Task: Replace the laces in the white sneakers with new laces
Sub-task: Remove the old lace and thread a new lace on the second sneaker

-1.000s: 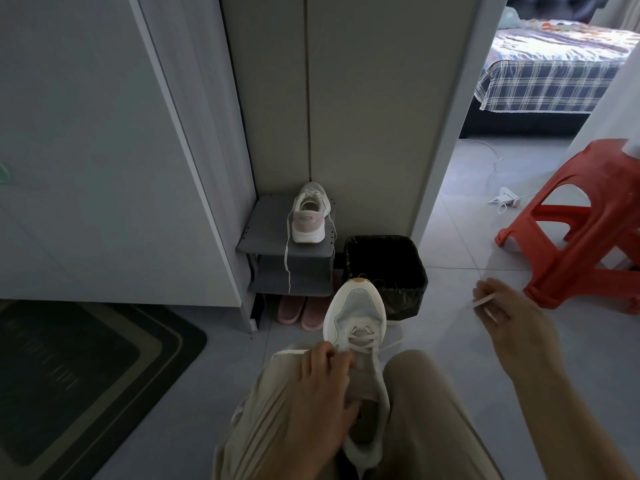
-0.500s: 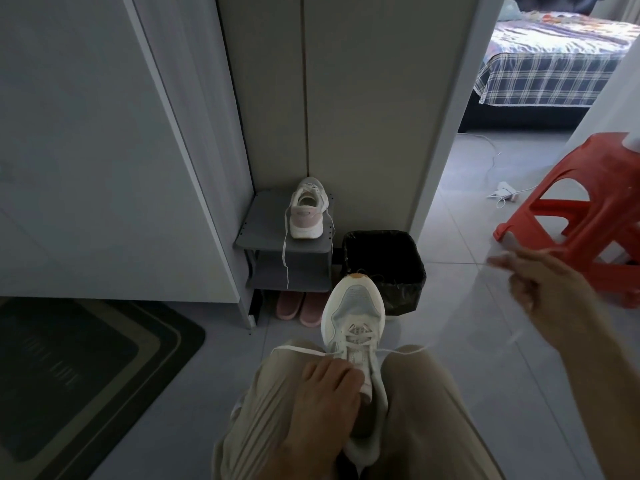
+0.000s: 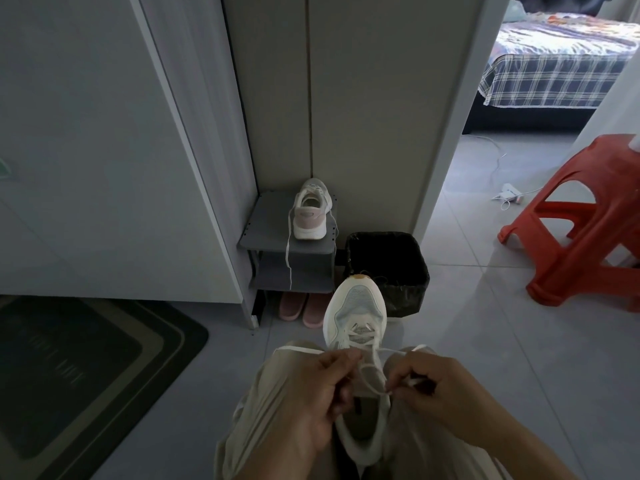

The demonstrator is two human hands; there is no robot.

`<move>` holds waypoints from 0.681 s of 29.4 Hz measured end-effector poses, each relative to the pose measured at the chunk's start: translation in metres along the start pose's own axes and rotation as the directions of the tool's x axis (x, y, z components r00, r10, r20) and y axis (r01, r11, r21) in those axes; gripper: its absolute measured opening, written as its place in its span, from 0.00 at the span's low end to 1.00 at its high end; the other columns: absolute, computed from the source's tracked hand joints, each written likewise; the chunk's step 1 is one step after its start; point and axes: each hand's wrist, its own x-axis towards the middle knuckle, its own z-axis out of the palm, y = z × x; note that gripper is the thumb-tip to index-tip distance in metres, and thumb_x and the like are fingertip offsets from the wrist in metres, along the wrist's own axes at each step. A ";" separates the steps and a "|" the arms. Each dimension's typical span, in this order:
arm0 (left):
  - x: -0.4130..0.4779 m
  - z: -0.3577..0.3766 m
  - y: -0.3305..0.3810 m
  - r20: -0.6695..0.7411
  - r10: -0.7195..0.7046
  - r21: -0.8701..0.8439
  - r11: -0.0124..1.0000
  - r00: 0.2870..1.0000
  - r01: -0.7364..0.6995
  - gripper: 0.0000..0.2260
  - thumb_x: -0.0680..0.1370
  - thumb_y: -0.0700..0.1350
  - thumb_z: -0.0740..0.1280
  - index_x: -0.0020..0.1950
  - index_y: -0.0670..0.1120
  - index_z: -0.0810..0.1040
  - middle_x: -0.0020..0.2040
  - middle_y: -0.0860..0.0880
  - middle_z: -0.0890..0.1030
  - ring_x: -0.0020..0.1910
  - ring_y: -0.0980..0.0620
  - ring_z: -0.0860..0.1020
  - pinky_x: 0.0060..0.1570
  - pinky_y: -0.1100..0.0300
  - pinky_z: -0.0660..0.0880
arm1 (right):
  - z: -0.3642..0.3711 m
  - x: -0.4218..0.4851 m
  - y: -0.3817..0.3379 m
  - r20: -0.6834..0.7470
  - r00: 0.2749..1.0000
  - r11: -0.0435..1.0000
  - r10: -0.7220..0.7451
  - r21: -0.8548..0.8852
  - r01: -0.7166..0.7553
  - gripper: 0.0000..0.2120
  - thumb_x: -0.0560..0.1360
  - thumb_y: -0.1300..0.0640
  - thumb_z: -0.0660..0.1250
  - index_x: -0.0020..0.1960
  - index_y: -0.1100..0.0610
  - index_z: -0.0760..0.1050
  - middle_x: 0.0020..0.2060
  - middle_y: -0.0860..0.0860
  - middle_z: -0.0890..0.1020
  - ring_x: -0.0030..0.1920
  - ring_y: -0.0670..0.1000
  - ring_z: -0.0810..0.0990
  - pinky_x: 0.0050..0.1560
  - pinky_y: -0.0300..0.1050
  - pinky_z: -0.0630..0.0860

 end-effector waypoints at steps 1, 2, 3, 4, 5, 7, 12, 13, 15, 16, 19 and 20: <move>0.001 -0.001 0.000 -0.007 -0.001 0.061 0.998 1.000 0.001 0.06 0.74 0.42 0.67 0.40 0.40 0.76 0.25 0.50 0.71 0.19 0.57 0.63 0.17 0.68 0.54 | -0.002 -0.002 0.003 0.005 1.000 1.000 0.005 0.001 -0.005 0.04 0.67 0.49 0.69 0.40 0.40 0.79 0.39 0.46 0.81 0.39 0.47 0.79 0.41 0.40 0.76; -0.001 0.000 0.001 -0.011 -0.007 0.141 0.990 1.000 0.009 0.09 0.76 0.43 0.66 0.38 0.41 0.75 0.24 0.49 0.71 0.19 0.57 0.63 0.18 0.68 0.53 | -0.004 -0.004 0.006 0.011 1.000 1.000 0.001 -0.004 -0.001 0.05 0.68 0.51 0.68 0.42 0.41 0.78 0.40 0.44 0.81 0.41 0.46 0.79 0.42 0.38 0.76; -0.004 0.001 -0.001 -0.002 -0.023 0.198 0.980 1.000 0.023 0.12 0.77 0.46 0.65 0.35 0.43 0.73 0.24 0.49 0.70 0.19 0.56 0.62 0.19 0.68 0.52 | -0.004 -0.004 0.007 0.010 1.000 1.000 -0.005 -0.008 0.005 0.07 0.68 0.53 0.68 0.43 0.42 0.78 0.41 0.42 0.81 0.42 0.46 0.79 0.42 0.36 0.76; -0.005 0.003 -0.004 0.014 -0.043 0.229 0.973 0.999 0.038 0.14 0.78 0.48 0.64 0.34 0.44 0.72 0.23 0.50 0.69 0.19 0.56 0.61 0.19 0.69 0.51 | -0.005 -0.005 0.007 0.004 1.000 1.000 -0.005 -0.006 0.005 0.08 0.68 0.54 0.67 0.43 0.42 0.78 0.41 0.41 0.81 0.43 0.45 0.79 0.42 0.35 0.75; -0.007 0.005 -0.009 0.047 -0.069 0.255 0.965 0.996 0.055 0.14 0.78 0.49 0.63 0.35 0.44 0.71 0.23 0.50 0.69 0.18 0.56 0.61 0.19 0.69 0.52 | -0.005 -0.005 0.007 -0.007 1.000 1.000 -0.004 -0.001 0.004 0.09 0.68 0.56 0.66 0.42 0.42 0.78 0.40 0.41 0.80 0.42 0.45 0.79 0.41 0.34 0.74; -0.011 0.010 -0.017 0.086 -0.135 0.241 0.964 0.987 0.111 0.12 0.78 0.50 0.64 0.39 0.44 0.72 0.24 0.48 0.71 0.18 0.55 0.63 0.18 0.69 0.53 | -0.004 -0.005 0.006 -0.024 1.000 1.000 -0.015 0.012 0.015 0.14 0.69 0.61 0.68 0.40 0.40 0.78 0.39 0.42 0.80 0.40 0.45 0.79 0.40 0.33 0.74; -0.007 0.017 -0.028 0.143 -0.216 -0.063 0.972 0.966 0.226 0.07 0.75 0.43 0.66 0.47 0.39 0.76 0.34 0.43 0.79 0.26 0.51 0.75 0.22 0.66 0.65 | -0.009 -0.008 0.001 0.051 0.998 0.996 -0.036 0.078 0.031 0.08 0.68 0.58 0.68 0.38 0.45 0.79 0.38 0.44 0.81 0.41 0.46 0.81 0.40 0.34 0.75; -0.006 0.018 -0.031 0.136 -0.173 -0.072 0.980 0.975 0.184 0.05 0.74 0.39 0.68 0.46 0.39 0.75 0.34 0.42 0.79 0.27 0.51 0.76 0.22 0.66 0.66 | -0.011 -0.009 -0.001 0.082 0.996 0.997 -0.022 0.079 0.016 0.11 0.68 0.60 0.68 0.38 0.44 0.78 0.37 0.42 0.82 0.41 0.44 0.80 0.40 0.31 0.73; -0.004 0.020 -0.034 0.073 -0.068 -0.075 0.995 0.995 0.073 0.07 0.70 0.33 0.71 0.44 0.39 0.74 0.33 0.42 0.81 0.26 0.51 0.76 0.22 0.65 0.68 | -0.017 -0.013 -0.004 0.154 0.987 0.996 0.037 0.071 -0.049 0.18 0.69 0.64 0.68 0.36 0.40 0.77 0.35 0.38 0.81 0.39 0.40 0.79 0.39 0.28 0.71; -0.003 0.020 -0.034 0.018 0.002 -0.049 0.999 1.000 -0.001 0.07 0.71 0.32 0.70 0.43 0.39 0.73 0.34 0.42 0.82 0.27 0.52 0.76 0.23 0.64 0.69 | -0.021 -0.015 -0.006 0.193 0.979 0.996 0.066 0.048 -0.077 0.18 0.68 0.64 0.67 0.35 0.39 0.77 0.35 0.37 0.80 0.38 0.39 0.79 0.39 0.28 0.71; -0.002 0.020 -0.031 -0.062 0.203 0.087 0.976 0.977 -0.198 0.06 0.73 0.32 0.67 0.45 0.39 0.72 0.35 0.44 0.83 0.32 0.53 0.76 0.32 0.65 0.72 | -0.031 -0.013 -0.004 0.279 0.945 0.986 0.168 -0.047 -0.161 0.15 0.70 0.64 0.67 0.36 0.44 0.78 0.37 0.38 0.80 0.39 0.38 0.78 0.41 0.28 0.71; -0.002 0.020 -0.031 -0.044 0.253 0.132 0.960 0.966 -0.246 0.06 0.74 0.32 0.66 0.45 0.40 0.71 0.35 0.44 0.83 0.32 0.53 0.75 0.33 0.65 0.72 | -0.030 -0.009 -0.002 0.247 0.949 0.981 0.194 -0.050 -0.188 0.13 0.72 0.64 0.67 0.37 0.47 0.79 0.40 0.39 0.80 0.40 0.39 0.77 0.41 0.28 0.71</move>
